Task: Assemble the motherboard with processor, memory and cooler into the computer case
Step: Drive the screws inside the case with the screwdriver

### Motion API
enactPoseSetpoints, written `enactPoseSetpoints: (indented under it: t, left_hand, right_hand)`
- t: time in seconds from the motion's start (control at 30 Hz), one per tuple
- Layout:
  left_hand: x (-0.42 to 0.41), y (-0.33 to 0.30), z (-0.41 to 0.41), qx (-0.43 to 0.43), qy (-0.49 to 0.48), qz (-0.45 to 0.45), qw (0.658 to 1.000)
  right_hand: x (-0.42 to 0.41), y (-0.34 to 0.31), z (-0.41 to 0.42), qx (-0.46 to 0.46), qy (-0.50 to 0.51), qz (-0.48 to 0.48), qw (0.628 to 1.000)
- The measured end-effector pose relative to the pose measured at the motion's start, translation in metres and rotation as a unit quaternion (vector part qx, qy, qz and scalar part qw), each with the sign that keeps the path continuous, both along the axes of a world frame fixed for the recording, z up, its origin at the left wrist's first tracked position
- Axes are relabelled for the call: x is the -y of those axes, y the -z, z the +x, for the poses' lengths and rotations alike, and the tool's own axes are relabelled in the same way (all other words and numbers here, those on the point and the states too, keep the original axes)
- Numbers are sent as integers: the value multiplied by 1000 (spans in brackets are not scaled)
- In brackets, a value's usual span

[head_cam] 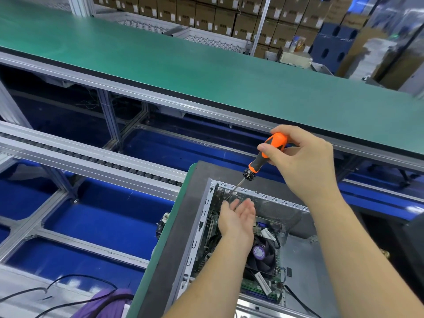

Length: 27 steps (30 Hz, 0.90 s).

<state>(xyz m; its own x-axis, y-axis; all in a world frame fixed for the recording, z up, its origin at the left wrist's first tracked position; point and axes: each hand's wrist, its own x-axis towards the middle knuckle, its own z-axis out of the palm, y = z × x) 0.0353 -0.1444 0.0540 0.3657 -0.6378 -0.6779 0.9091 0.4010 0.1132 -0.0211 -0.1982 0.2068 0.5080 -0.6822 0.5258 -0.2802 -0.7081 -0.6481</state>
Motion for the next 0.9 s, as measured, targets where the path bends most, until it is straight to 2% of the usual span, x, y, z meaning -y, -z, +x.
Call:
enactPoseSetpoints:
  t: [0.17,0.37,0.57,0.63,0.67,0.7,0.73,0.77,0.8,0.83,0.87,0.9]
  left_hand:
    - [-2,3,18,-39,-43,-44,997]
    - [-2,8,33,-69,-21,-46,996]
    - [-4,8,34,-55,-22,-48,997]
    - [-4,5,30,-7,12,1,1000]
    - [-4,5,25,50,53,69,995]
    - [-6,6,16,131,101,148,975]
    - [-10,5,6,233,151,207,938]
    - [-16,3,-4,351,203,232,884]
    - [-22,0,-12,473,256,234,810]
    - [-27,-5,-14,585,292,232,720]
    - [-32,-11,-10,674,298,236,633]
    - [-37,-20,-1,734,274,242,572]
  right_hand:
    - [0,1,-2,-9,5,-3,1000]
    - [-2,-1,2,-16,-17,-1,1000]
    - [2,-12,4,-112,-81,-5,990]
    - [4,-17,5,-137,-106,-4,985]
    - [6,-19,6,-143,-107,-9,984]
    - [8,-19,7,-145,-105,-14,984]
    - [10,-20,8,-142,-101,-16,984]
    - [10,-21,9,-138,-97,-16,985]
    - [10,-21,11,-134,-93,-16,986]
    - [10,-20,12,-130,-88,-21,987]
    - [11,-20,14,-125,-84,-29,988]
    - [11,-20,15,-119,-84,-33,989]
